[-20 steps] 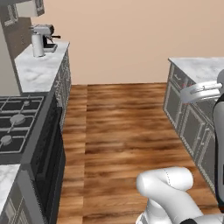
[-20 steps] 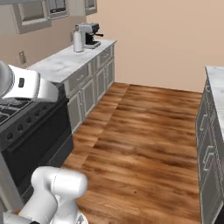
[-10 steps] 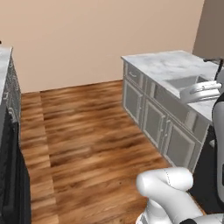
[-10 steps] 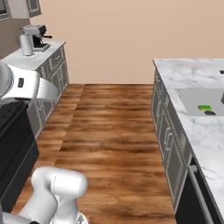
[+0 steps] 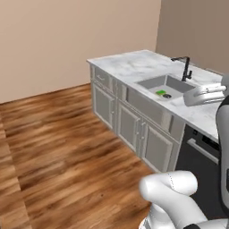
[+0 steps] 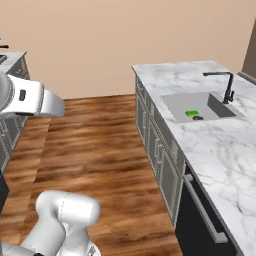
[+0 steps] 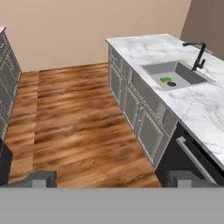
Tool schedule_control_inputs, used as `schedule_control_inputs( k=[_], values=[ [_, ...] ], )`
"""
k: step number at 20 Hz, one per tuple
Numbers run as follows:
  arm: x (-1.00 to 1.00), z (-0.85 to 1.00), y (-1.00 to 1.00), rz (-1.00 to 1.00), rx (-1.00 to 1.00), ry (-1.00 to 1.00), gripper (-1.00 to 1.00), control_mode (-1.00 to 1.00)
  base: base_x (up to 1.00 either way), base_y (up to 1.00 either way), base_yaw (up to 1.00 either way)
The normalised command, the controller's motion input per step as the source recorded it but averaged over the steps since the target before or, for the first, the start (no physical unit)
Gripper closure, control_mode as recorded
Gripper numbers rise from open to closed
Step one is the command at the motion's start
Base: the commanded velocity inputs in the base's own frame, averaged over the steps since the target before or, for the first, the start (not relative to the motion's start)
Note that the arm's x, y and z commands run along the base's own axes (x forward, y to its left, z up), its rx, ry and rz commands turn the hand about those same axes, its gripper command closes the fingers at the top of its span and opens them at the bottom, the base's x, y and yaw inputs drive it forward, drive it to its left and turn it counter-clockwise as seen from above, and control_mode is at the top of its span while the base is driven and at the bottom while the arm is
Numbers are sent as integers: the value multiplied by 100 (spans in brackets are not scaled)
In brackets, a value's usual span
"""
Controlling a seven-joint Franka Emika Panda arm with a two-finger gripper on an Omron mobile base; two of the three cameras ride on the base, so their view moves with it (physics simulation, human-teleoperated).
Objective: Pick up the sponge and dish brush from the sink, and place them back in the cabinet, and close the cabinet door.
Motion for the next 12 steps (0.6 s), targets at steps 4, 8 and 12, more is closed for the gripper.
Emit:
schedule_control_inputs(
  k=[4,8,12],
  values=[
    [0,0,0,0,0,0,-100,100,63,-18,-28],
    [0,0,0,0,0,0,-100,100,72,-12,-26],
    [0,0,0,0,0,0,-100,100,59,-6,-29]
  ],
)
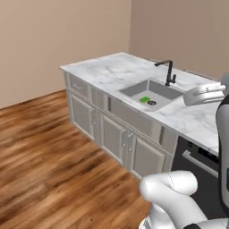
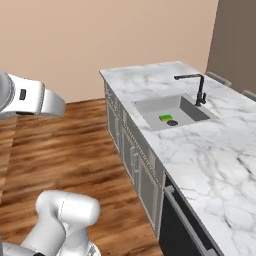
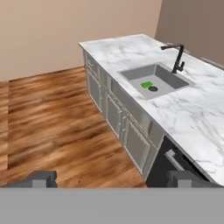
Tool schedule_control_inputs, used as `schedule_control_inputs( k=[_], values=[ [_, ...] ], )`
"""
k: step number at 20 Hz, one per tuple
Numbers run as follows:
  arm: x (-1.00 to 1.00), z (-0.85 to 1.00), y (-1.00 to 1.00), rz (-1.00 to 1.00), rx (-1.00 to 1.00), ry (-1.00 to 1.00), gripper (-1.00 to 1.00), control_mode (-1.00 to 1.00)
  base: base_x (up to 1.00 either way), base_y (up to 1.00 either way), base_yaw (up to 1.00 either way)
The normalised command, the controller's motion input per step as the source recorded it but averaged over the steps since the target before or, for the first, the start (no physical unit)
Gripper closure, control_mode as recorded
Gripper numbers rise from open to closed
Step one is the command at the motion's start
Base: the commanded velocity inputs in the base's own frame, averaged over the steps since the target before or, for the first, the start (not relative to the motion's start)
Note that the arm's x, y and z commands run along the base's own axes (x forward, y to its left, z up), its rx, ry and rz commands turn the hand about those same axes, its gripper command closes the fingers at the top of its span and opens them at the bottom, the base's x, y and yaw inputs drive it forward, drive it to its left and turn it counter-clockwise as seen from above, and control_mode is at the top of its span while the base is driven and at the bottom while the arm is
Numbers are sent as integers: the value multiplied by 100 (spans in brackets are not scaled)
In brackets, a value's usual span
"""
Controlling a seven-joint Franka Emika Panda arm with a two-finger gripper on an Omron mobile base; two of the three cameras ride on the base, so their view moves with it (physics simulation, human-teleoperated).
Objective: Pick up the sponge and dish brush from the sink, and place them back in the cabinet, and close the cabinet door.
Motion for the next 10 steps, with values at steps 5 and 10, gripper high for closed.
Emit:
schedule_control_inputs(
  k=[5,10],
  values=[
    [0,0,0,0,0,0,-100,100,57,0,-33],
    [0,0,0,0,0,0,-100,100,46,0,-36]
  ],
)
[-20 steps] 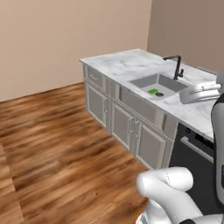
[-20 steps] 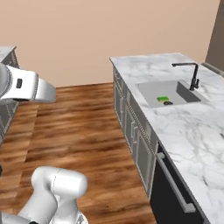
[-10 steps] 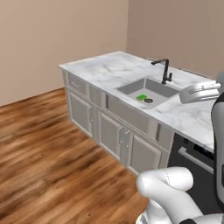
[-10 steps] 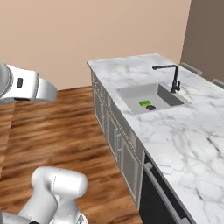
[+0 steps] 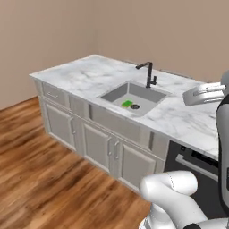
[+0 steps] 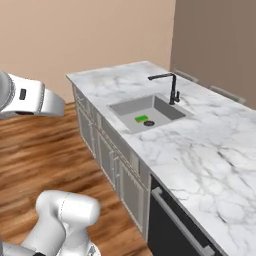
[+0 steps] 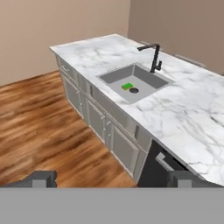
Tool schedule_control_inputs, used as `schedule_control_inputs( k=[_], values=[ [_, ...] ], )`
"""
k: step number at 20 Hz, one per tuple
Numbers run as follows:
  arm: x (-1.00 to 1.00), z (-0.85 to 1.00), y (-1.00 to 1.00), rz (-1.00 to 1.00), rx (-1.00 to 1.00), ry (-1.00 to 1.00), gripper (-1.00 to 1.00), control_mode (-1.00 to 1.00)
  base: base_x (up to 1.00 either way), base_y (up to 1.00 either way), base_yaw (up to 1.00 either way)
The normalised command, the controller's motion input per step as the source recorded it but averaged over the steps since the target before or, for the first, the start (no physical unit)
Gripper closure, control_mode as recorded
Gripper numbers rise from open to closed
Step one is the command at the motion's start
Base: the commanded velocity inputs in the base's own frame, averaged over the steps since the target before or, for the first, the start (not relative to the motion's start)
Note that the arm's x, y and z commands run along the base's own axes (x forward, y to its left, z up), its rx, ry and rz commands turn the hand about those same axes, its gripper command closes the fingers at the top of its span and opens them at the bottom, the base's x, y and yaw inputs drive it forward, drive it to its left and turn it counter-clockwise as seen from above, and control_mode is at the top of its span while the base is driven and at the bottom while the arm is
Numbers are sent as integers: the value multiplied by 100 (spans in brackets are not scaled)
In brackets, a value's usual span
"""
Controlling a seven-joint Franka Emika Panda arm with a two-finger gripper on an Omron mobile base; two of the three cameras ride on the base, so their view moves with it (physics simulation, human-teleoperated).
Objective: Pick up the sponge and dish brush from the sink, and place them back in the cabinet, and close the cabinet door.
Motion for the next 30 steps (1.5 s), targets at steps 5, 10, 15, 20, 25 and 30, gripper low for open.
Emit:
schedule_control_inputs(
  k=[5,10,15,20,25,30],
  values=[
    [0,0,0,0,0,0,-100,100,47,0,-36],
    [0,0,0,0,0,0,-100,100,56,0,-36],
    [0,0,0,0,0,0,-100,100,63,3,-37],
    [0,0,0,0,0,0,-100,100,57,8,-36],
    [0,0,0,0,0,0,-100,100,52,17,-36],
    [0,0,0,0,0,0,-100,100,40,41,-35]
  ],
)
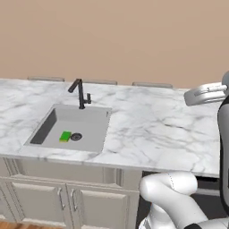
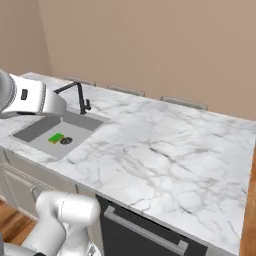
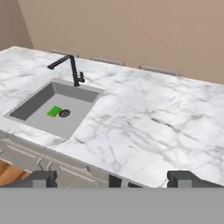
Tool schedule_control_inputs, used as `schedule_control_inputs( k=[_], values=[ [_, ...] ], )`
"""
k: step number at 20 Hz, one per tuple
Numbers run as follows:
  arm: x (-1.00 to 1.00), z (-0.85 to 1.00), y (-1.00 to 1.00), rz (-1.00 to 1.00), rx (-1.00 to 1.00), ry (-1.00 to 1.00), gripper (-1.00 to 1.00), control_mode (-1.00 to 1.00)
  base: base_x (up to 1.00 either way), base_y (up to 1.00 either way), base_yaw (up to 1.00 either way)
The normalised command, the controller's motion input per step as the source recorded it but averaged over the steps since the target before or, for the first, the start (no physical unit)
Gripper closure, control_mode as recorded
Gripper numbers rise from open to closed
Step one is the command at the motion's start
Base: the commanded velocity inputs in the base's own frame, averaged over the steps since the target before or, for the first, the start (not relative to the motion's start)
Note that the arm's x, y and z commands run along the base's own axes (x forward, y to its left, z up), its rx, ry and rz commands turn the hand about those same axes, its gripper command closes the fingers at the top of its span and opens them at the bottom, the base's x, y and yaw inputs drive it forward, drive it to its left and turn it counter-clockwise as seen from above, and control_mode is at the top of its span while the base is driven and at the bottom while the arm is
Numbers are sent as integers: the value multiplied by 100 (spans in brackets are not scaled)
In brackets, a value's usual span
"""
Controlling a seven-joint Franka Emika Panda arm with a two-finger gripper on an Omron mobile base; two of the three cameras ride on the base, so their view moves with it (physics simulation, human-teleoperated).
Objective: Pick up the sponge and dish brush from the sink, and place them back in the cabinet, and close the cabinet door.
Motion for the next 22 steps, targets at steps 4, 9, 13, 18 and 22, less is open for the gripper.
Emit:
schedule_control_inputs(
  k=[4,9,13,18,22],
  values=[
    [0,0,0,0,0,0,-100,100,18,56,-31],
    [0,0,0,0,0,0,-100,100,5,67,-27],
    [0,0,0,0,0,0,-100,100,7,73,-26],
    [0,0,0,0,0,0,-100,100,2,70,-24],
    [0,0,0,0,0,0,-100,100,1,58,-22]
  ],
)
